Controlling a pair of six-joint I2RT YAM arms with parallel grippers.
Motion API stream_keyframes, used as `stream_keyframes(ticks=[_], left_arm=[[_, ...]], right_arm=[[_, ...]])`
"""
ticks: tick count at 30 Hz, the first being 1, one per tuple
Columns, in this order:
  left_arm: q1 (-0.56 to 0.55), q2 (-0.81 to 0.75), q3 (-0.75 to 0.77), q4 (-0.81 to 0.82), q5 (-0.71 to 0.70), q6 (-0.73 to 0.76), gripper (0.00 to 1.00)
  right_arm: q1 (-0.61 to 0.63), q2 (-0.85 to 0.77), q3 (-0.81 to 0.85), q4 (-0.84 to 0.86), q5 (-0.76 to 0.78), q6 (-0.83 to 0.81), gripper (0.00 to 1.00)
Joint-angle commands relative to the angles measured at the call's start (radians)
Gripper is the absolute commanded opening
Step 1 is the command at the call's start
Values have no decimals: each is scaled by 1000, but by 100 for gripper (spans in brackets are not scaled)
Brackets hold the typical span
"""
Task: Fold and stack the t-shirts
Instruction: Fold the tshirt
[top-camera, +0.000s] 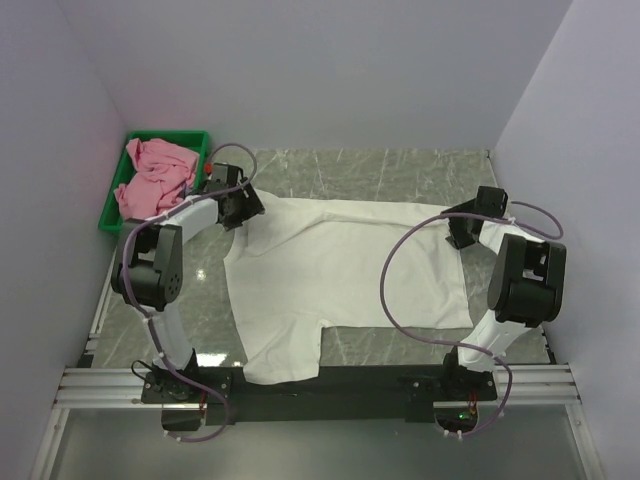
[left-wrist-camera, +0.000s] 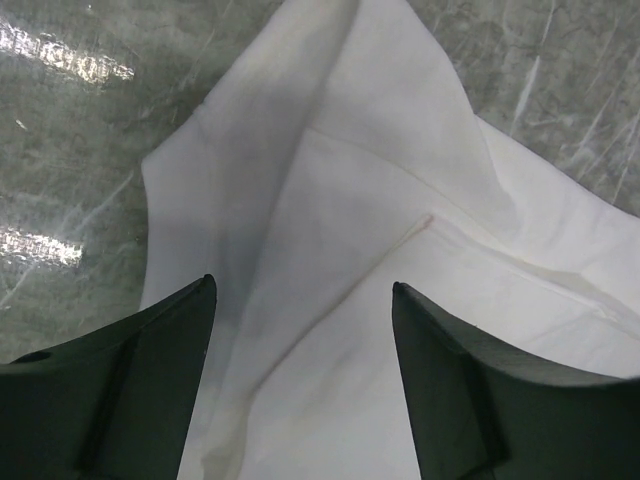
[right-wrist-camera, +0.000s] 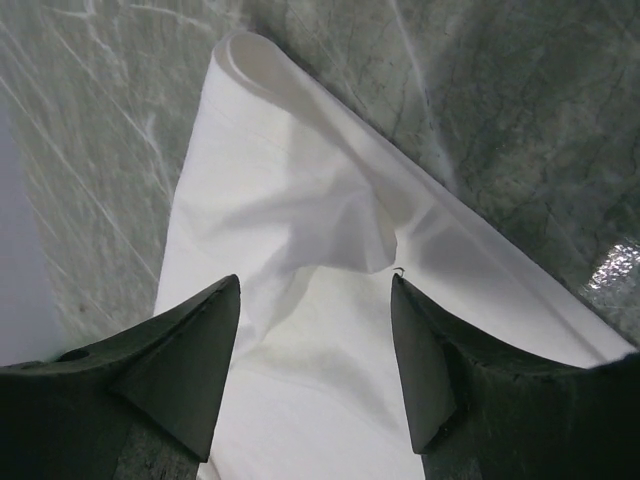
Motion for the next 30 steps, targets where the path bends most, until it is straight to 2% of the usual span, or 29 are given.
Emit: stream_keyframes(ticks=[1,4,12,15,18,19,21,22,24,25,27,30], left_arm=[[3,21,35,35,-21,-20,75],[3,35,30,43,-25,-23,70],[3,78,23,43,-33,-20,63],[3,84,9,35,-47,-19,55],[3,96,-5,31,-62,-16,51],[3,97,-7,28,-65,-19,50],[3,107,-11,20,-74,-23,47],[3,107,-14,18,-82,-28,46],[3,111,-20,11,-90,-34,43],[4,110,-23,11,-93,-36,42],[7,104,-31,5,-96,-43,40],[15,85,-49,3,-97,-53,39]], right_arm=[[-13,15,-32,77,4,94,68],[-22,26,-58,118,-4,116,66],[-48,31,-95,175,15,157,63],[-62,35,-95,181,24,157,56],[-71,45,-84,174,24,146,43],[-71,43,-82,171,26,137,35],[-74,40,-79,163,33,128,27],[-77,40,-73,158,35,116,20],[-82,37,-64,148,44,97,14],[-85,34,-56,138,47,79,6],[-90,26,-49,129,53,61,0],[-97,15,-27,100,76,16,0]])
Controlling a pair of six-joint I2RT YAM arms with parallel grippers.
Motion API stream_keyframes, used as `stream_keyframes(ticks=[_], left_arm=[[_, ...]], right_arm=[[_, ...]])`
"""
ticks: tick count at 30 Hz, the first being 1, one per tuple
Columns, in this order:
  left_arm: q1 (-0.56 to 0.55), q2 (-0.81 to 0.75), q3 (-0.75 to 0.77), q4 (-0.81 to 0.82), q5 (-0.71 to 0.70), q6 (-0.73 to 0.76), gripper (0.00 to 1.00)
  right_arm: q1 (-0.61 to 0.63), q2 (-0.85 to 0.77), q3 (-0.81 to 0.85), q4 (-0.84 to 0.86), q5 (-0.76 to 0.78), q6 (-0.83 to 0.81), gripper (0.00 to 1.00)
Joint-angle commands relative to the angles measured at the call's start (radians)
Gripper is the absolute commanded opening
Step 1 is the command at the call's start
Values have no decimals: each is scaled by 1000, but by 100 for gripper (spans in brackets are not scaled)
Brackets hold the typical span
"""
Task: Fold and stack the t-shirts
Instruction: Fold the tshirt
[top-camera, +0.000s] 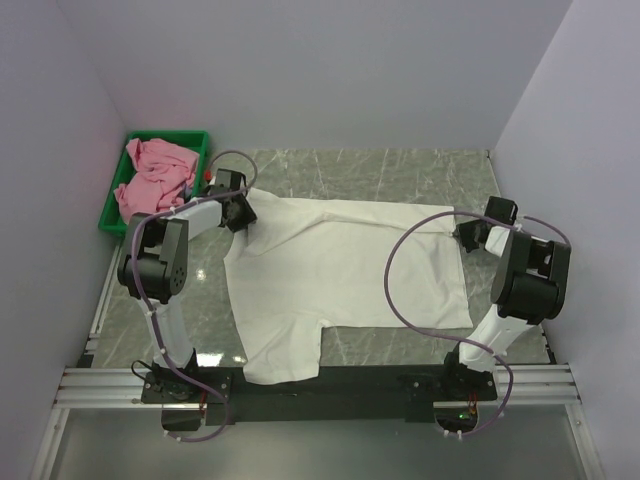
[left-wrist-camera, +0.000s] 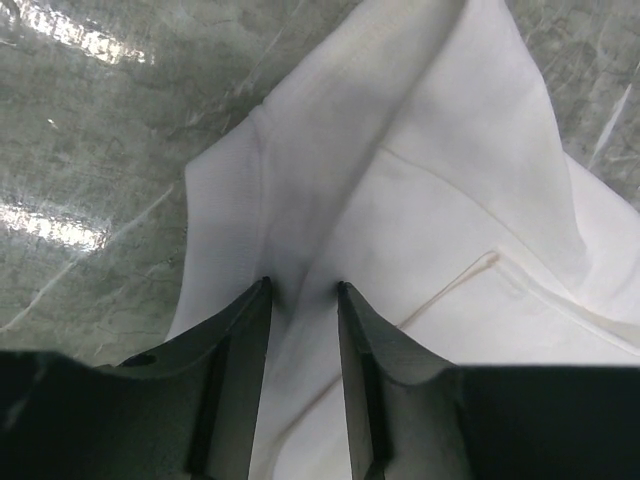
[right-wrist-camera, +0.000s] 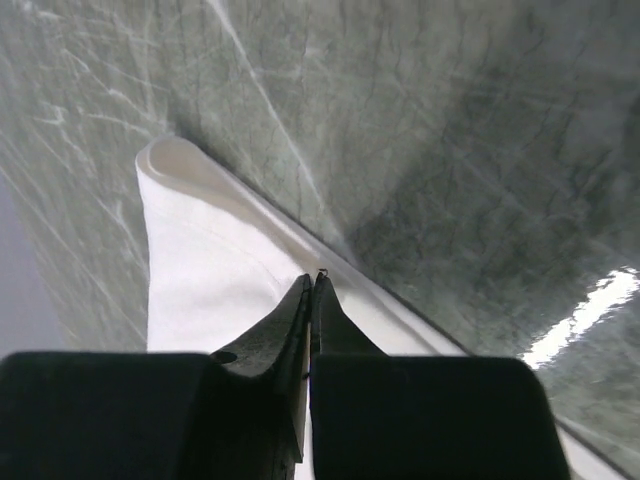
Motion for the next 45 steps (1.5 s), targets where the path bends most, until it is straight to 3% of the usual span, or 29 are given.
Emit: stream_keyframes(ticks=[1,3,5,6,10,15,20,29,38,41,45], left_arm=[[15,3,-43,-26,-29,-23,39],[24,-9,-51,-23,-21,-26,39],[26,-26,-51,-18,-10,-22,42],[27,-34,-46,-15,-7,-19,50],[27,-80,-26,-7,-3,12,68],[29,-110,18,20,-6,75,84],[42,-45,103,7,16,124,87],[46,98,260,-21,37,204,79],[46,169,281,-23,36,205,72],[46,187,288,-32,25,207,65],[47,196,284,-35,14,216,42]], right_arm=[[-17,-21,58,-33,61,-85,0],[-15,-18,77,-50,57,-114,0],[-14,-10,103,-63,38,-171,11],[-14,-9,112,-63,32,-218,21],[-9,-2,185,-61,12,-333,39],[-6,85,345,-139,-55,-471,45],[14,179,446,-196,-121,-557,45],[57,289,554,-273,-155,-649,45],[66,340,606,-322,-140,-657,43],[66,347,620,-333,-138,-657,34],[66,361,647,-359,-112,-659,1]])
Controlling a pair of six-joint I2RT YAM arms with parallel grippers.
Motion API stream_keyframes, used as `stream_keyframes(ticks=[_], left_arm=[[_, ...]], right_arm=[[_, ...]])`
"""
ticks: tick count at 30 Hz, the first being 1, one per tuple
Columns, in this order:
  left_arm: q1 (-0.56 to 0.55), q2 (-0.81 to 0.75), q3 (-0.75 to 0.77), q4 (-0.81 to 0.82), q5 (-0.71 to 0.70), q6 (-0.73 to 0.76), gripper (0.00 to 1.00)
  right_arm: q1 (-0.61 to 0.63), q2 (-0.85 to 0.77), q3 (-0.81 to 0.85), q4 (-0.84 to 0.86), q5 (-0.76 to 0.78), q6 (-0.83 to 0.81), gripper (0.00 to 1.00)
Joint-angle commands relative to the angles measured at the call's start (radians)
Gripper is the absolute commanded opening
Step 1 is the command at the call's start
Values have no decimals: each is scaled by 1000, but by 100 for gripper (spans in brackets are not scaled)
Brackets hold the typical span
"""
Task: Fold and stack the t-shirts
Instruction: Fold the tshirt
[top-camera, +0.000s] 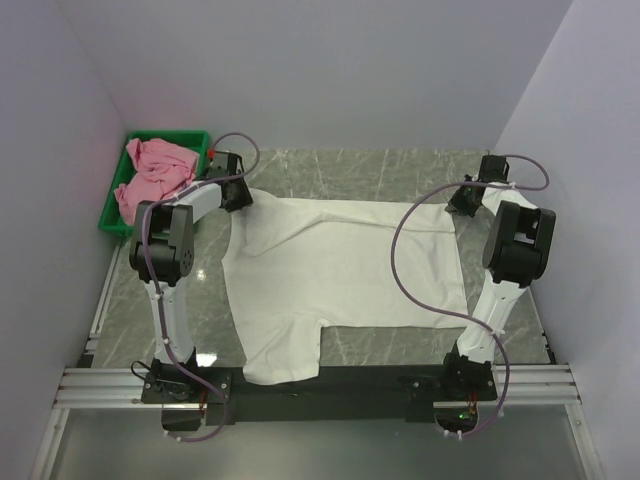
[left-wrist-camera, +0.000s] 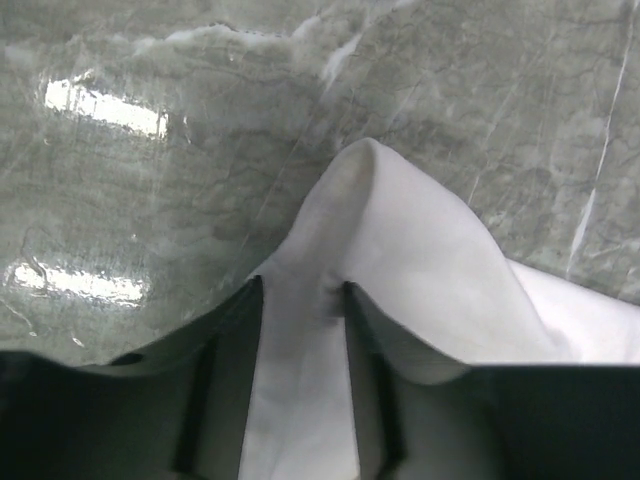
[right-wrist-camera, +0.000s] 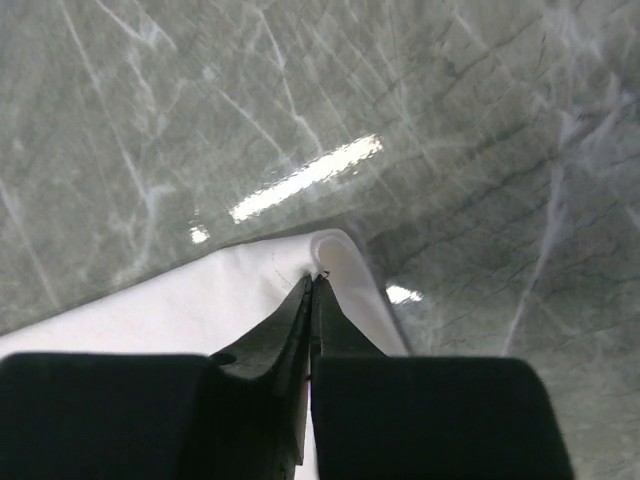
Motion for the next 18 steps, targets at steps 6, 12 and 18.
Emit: stream_keyframes(ticks=[6,12,18], left_arm=[[12,31,24,-26,-51,17,9],[29,20,20,-44,-71,-3,1],[29,-35,-9,-38,-45,-11,20]], right_arm=[[-2,8,74,-35,138,8,0],[-6,12,111,-67,227,1,0],[0,-18,90,-53,226,-2,17]])
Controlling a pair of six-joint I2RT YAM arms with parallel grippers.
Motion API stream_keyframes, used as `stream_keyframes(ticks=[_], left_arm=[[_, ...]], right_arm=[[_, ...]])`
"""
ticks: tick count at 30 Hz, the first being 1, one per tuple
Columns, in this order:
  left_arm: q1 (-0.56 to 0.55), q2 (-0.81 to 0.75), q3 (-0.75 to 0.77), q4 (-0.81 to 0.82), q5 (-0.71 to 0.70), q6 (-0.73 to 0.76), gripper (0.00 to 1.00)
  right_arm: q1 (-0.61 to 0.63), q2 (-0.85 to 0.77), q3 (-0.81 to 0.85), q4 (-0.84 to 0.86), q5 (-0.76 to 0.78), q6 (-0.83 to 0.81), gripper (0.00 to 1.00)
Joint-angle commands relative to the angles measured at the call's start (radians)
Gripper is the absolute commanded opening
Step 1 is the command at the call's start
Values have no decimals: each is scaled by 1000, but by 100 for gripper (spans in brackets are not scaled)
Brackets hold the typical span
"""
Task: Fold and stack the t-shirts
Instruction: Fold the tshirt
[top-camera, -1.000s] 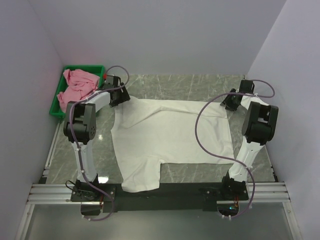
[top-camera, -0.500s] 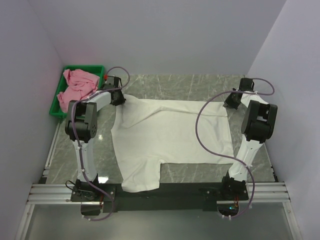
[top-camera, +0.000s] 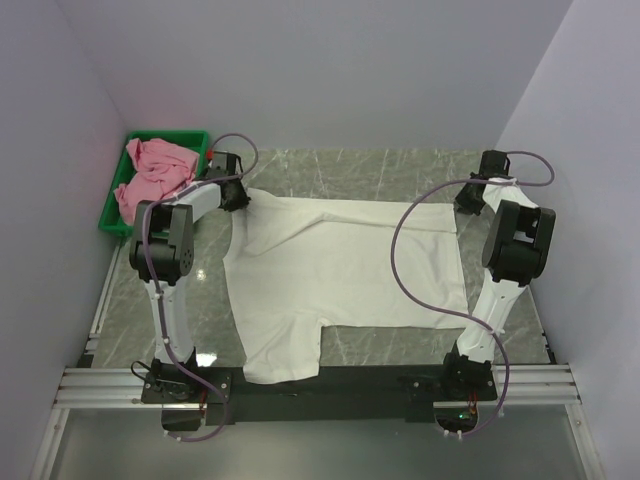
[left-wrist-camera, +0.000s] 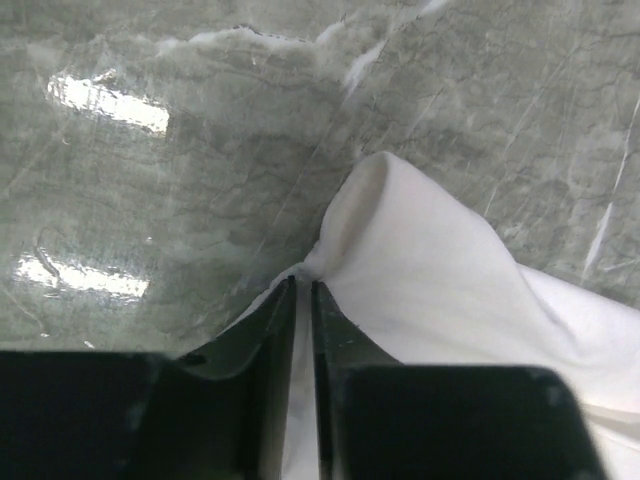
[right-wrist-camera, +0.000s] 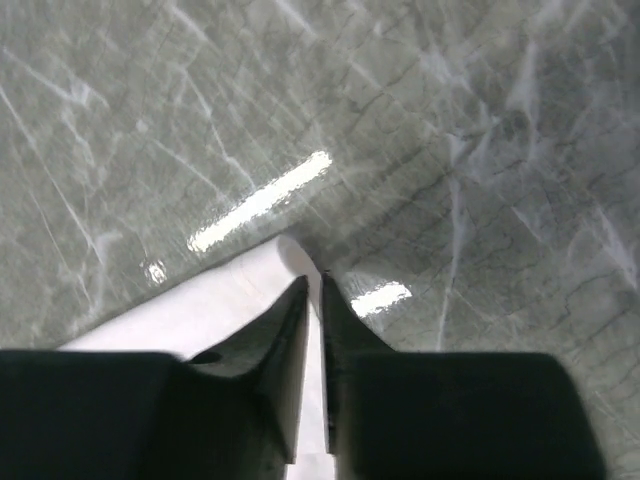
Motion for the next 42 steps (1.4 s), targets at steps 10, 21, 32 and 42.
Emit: stream_keyframes(ticks=[10,21,32,42], left_arm=[[-7,-306,-49,-53,25,17,83],[-166,-413,-249,-13,113,131,91],[-177,-222,-123,-19,92,198,65],[-177,-106,-60,-36,95,203,54]], right_arm=[[131,-250,-48,21,106,-50,56],[350,-607,-324,12,36,-23,72],[493,-935,-619,42,-110,40,71],[516,-1009,-745,80,-165,57,70]])
